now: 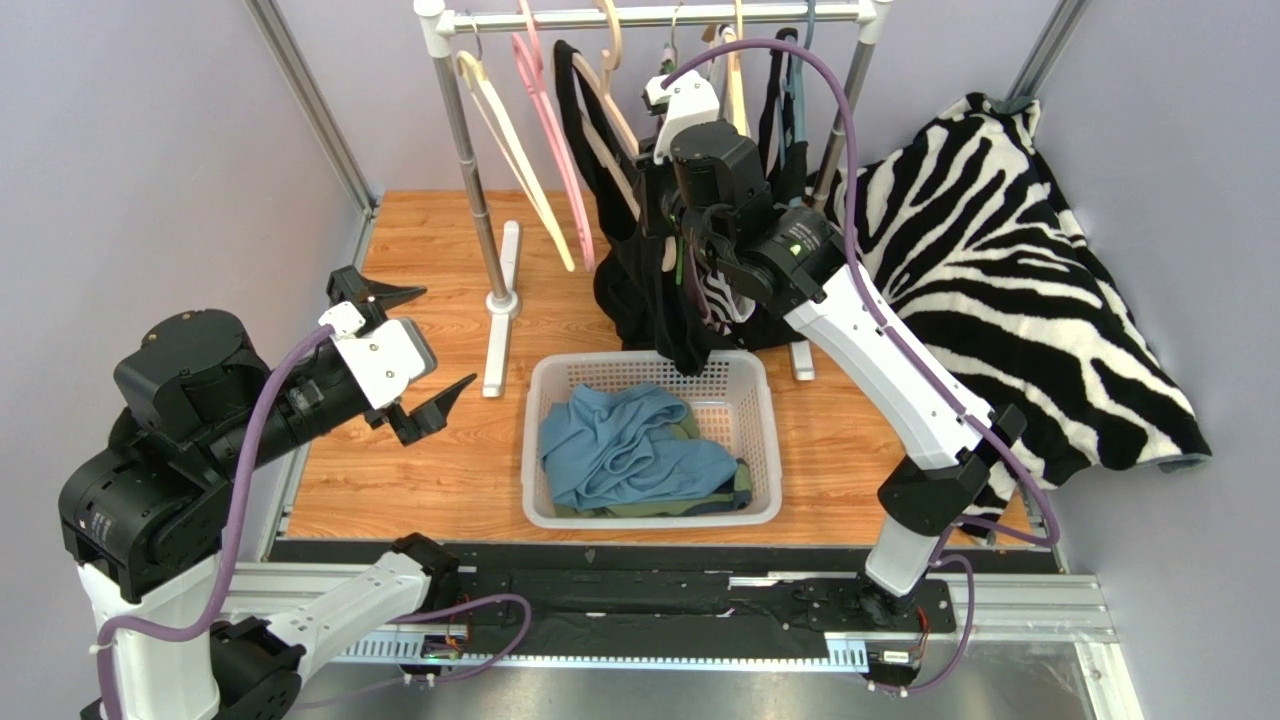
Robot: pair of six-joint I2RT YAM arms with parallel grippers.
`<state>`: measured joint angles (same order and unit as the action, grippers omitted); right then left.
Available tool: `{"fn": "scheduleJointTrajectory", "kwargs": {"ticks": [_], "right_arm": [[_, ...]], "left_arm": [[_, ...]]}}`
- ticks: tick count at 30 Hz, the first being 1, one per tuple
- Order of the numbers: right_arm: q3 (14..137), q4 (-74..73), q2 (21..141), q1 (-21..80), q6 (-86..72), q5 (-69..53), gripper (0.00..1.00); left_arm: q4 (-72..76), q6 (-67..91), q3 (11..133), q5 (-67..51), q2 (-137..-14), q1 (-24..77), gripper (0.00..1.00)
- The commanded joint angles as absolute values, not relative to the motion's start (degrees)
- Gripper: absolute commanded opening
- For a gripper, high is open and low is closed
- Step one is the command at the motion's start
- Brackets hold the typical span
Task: Remove the tank top from the hanger
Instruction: Pick up the hanger from the clothesline.
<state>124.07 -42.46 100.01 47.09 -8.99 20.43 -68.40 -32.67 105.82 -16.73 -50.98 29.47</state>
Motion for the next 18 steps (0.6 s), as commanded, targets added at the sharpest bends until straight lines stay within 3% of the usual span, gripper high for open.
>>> {"fn": "scheduleJointTrajectory", "kwargs": {"ticks": [1, 18], "right_arm": [[125.4, -40.0, 99.8, 47.3, -8.2, 19.5, 0.0], [125.7, -24.3, 93.1, 48.3, 1.9, 28.1, 0.0]], "left_arm": [[-67.4, -31.7, 105.7, -17.9, -50.9, 29.0, 0.99], [-67.3, -31.9, 106.3, -17.7, -52.0, 28.9, 0.99]]}}
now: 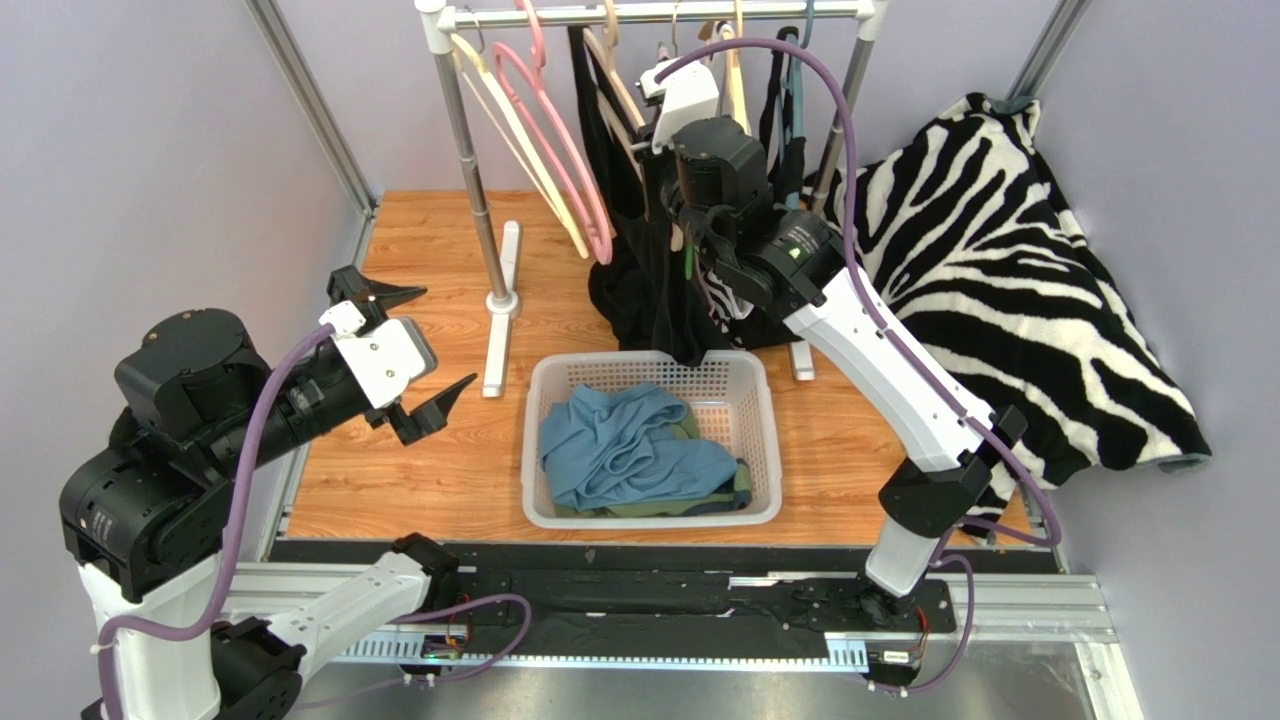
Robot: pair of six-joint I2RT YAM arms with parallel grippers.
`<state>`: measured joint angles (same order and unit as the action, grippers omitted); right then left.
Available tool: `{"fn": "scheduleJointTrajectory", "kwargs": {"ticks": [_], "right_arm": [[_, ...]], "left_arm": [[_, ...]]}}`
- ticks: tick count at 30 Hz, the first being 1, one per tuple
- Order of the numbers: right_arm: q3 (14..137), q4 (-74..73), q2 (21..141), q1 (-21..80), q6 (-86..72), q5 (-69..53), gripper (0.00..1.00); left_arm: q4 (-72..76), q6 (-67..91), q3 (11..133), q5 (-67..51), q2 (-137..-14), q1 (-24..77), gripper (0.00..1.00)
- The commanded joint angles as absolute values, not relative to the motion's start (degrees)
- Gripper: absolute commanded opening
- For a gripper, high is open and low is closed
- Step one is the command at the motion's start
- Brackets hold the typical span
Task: Remove the tank top from the hanger
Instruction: Pick up the hanger from the clothesline.
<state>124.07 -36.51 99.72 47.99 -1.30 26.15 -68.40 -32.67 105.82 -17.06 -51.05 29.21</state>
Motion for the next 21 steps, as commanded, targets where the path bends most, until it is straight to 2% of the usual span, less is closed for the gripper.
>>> {"fn": "scheduleJointTrajectory", "kwargs": {"ticks": [1, 6, 10, 17, 21], "right_arm": [[125.2, -24.3, 92.6, 48.3, 1.8, 27.9, 0.0], [116.5, -23.0, 84.8, 48.3, -1.8, 25.1, 0.0], [104.5, -23.8, 76.5, 48.3, -4.4, 20.2, 0.0], [96.2, -34.4, 63.6, 48.4, -6.2, 8.7, 0.0], [94.4, -35.6, 55.3, 48.3, -6.2, 2.4, 0.0]], "left_arm": [[-67.3, -31.7, 106.4, -17.7, -52.1, 28.9, 0.99], [-67.4, -31.9, 107.0, -17.6, -52.3, 28.9, 0.99], [-67.5, -32.1, 106.6, -17.3, -51.9, 28.9, 0.99], [-67.5, -31.6, 107.0, -18.0, -52.4, 28.9, 0.99], [-67.5, -31.0, 108.3, -18.7, -52.7, 28.7, 0.99]]}}
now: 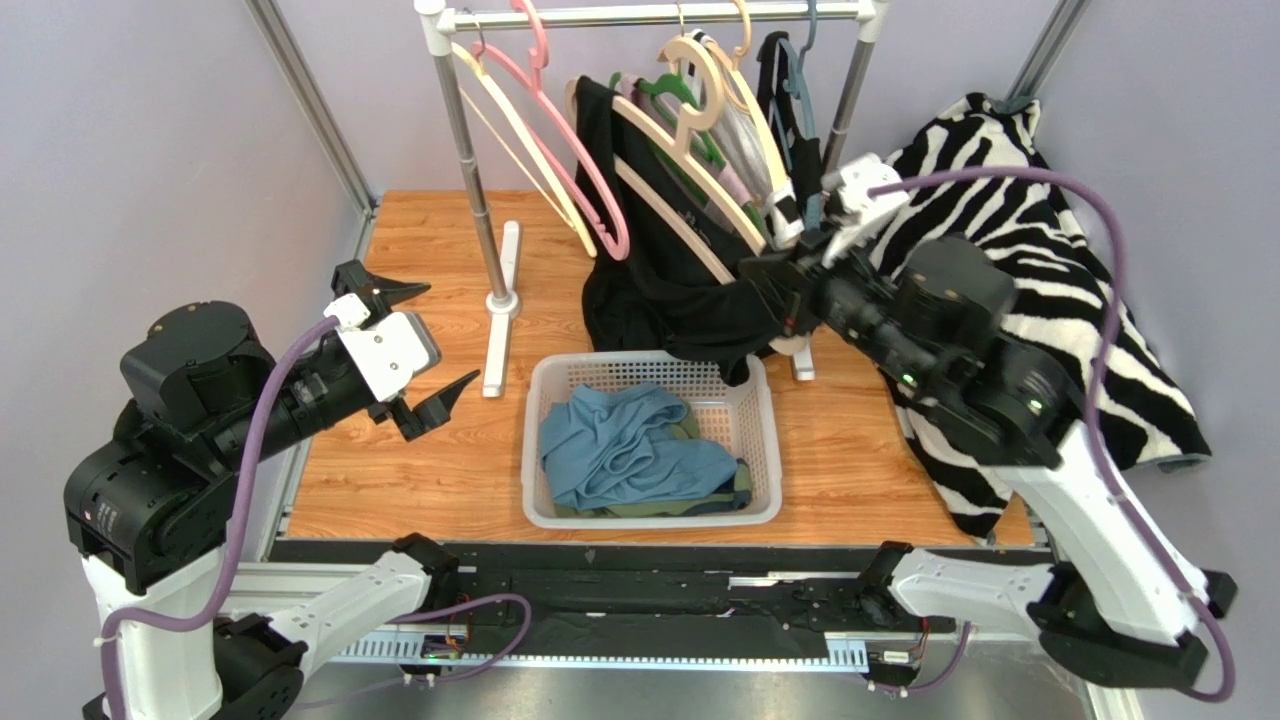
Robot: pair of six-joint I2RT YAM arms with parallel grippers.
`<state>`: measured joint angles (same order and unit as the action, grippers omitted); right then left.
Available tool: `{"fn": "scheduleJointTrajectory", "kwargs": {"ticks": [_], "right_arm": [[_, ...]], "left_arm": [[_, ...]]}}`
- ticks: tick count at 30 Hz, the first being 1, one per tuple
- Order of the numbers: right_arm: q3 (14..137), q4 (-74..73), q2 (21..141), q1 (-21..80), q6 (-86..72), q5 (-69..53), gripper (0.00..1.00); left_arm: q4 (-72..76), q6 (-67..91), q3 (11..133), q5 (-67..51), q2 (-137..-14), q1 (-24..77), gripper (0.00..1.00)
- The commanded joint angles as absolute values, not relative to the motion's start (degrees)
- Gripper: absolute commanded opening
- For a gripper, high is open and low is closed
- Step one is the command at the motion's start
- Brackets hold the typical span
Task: Remove the tank top from the hanger
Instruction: Pick up the hanger from the clothesline.
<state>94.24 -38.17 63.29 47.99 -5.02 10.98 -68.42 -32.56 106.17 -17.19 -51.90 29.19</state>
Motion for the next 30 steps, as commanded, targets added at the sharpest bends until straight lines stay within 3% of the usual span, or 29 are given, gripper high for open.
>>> {"fn": "scheduleJointTrajectory", "kwargs": {"ticks": [1, 16, 25, 30], "right_arm": [[94.6, -35.9, 54.0, 48.3, -5.9, 1.1, 0.0], [99.8, -34.0, 40.7, 48.3, -1.8, -5.2, 0.0], [101.3, -23.3, 41.5, 48.3, 2.8, -10.2, 0.0], [111.1, -21.4, 47.6, 48.3, 2.0, -15.5, 0.0]], "left_arm": [[-67.6, -30.9, 108.5, -19.0, -52.9, 28.5, 0.99], [-67.5, -29.9, 108.7, -21.3, -52.6, 26.1, 0.99], [-67.2, -29.6, 108.9, -22.1, -52.7, 25.6, 0.99], [-67.3, -29.5, 108.2, -22.4, -52.8, 25.4, 0.99]]}}
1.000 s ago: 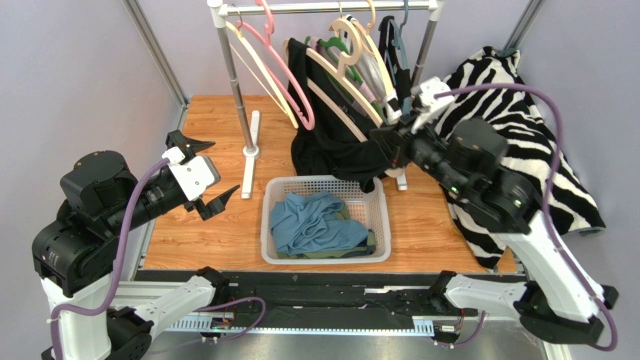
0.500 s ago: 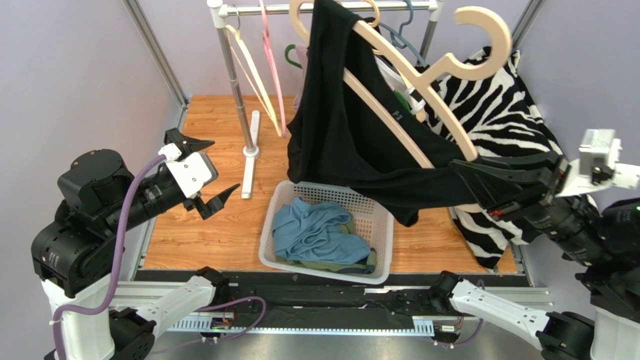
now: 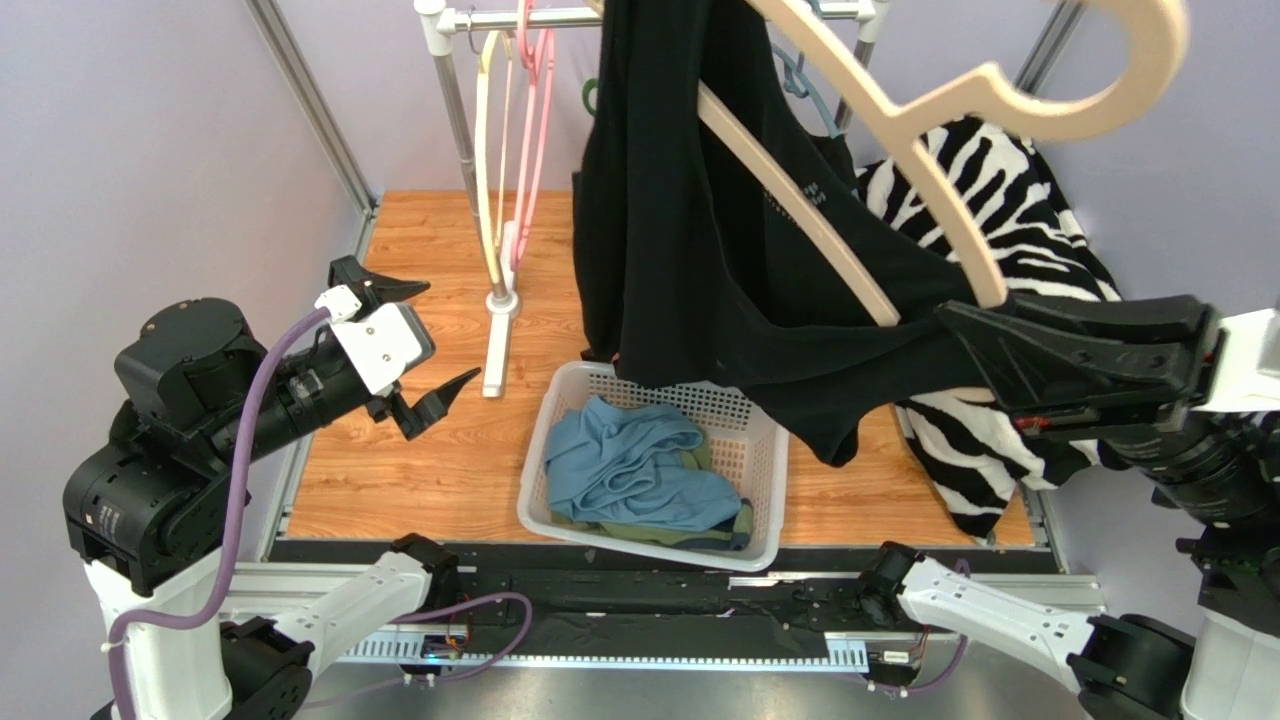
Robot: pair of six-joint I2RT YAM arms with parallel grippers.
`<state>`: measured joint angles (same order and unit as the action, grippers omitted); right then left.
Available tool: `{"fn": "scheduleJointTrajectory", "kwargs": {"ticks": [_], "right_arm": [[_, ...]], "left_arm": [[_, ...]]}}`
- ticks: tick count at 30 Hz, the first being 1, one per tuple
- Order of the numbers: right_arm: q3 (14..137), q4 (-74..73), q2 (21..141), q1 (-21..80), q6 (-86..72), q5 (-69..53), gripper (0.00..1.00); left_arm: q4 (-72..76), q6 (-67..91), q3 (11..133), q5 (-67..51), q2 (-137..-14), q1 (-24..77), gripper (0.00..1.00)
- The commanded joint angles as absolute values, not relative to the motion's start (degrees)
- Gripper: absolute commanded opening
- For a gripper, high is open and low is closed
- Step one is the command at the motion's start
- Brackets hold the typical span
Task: Remove the tank top from the hanger
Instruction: Pick up the hanger from the clothesline.
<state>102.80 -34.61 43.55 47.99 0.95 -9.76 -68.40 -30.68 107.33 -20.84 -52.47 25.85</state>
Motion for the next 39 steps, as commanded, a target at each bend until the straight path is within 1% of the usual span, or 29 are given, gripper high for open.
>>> {"fn": "scheduleJointTrajectory", "kwargs": {"ticks": [1, 3, 7, 12, 18, 22, 23, 27, 29, 33, 37, 39], "right_arm": [[112.2, -21.4, 48.3, 48.4, 1.3, -17.1, 0.0], [114.2, -21.1, 49.5, 48.3, 0.4, -18.5, 0.0], [113.8, -19.5, 48.5, 48.3, -1.8, -20.5, 0.0], [112.1, -21.8, 47.1, 48.3, -0.7, -18.5, 0.0], [106.8, -27.6, 44.9, 48.4, 1.5, -14.9, 0.0], [97.2, -30.8, 41.4, 48.3, 1.1, -10.6, 0.0], [92.9, -30.9, 39.7, 48.3, 0.9, -9.9, 0.0], [84.1, -32.3, 35.9, 48.3, -1.2, -7.2, 0.0], [80.6, -33.2, 34.2, 48.3, -2.5, -5.1, 0.0], [68.4, -34.9, 28.9, 48.3, -5.2, -0.1, 0.0], [59.8, -37.5, 26.7, 48.3, -10.2, -1.2, 0.0], [55.6, -38.2, 26.5, 48.4, -11.9, -4.7, 0.0]], "left_arm": [[-67.3, -29.6, 107.9, -22.8, -52.7, 25.4, 0.99], [-67.2, -29.8, 107.4, -22.7, -52.6, 25.3, 0.99], [-67.2, -30.0, 107.1, -22.7, -52.6, 25.3, 0.99], [-67.1, -29.8, 107.1, -23.3, -53.1, 25.2, 0.99], [-67.0, -29.7, 104.5, -25.6, -52.9, 25.1, 0.99], [-66.7, -30.1, 101.2, -28.1, -52.9, 25.1, 0.99], [-66.5, -30.4, 100.6, -28.6, -52.8, 25.1, 0.99], [-65.8, -31.4, 95.9, -30.7, -52.9, 25.1, 0.99], [-65.7, -32.7, 91.5, -32.1, -52.9, 25.2, 0.99], [-63.4, -35.0, 82.4, -29.7, -53.2, 25.2, 0.99], [-59.9, -35.9, 76.0, -27.6, -52.6, 25.2, 0.99], [-58.5, -35.9, 73.6, -27.5, -52.6, 25.2, 0.99]]}}
